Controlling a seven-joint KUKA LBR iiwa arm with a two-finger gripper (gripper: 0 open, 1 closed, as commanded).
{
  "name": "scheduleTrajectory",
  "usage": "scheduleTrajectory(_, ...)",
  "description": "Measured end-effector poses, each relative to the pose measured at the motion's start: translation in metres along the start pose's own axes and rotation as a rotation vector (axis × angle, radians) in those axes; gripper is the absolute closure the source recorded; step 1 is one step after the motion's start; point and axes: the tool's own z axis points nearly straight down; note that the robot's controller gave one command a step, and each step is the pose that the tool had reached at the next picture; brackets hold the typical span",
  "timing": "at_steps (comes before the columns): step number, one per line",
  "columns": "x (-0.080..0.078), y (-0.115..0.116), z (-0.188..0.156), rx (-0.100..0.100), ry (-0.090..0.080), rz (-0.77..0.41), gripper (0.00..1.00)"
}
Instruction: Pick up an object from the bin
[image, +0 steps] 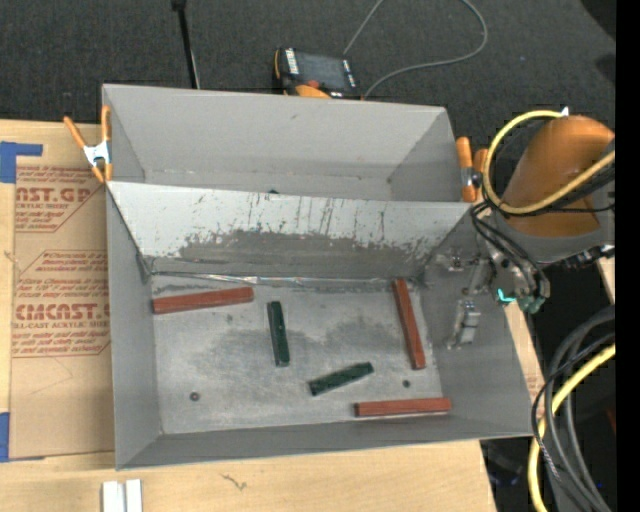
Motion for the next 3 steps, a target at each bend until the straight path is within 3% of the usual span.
scheduleTrajectory(1,0.0204,0.1237,0.0936,-0.003,-0.001,-0.187,0.0)
scheduleTrajectory(2,0.0183,0.1196,0.0904,0.001,-0.007,-0.181,1.0)
scheduleTrajectory(3,0.0183,0.1194,0.0903,0.001,-0.007,-0.181,0.0)
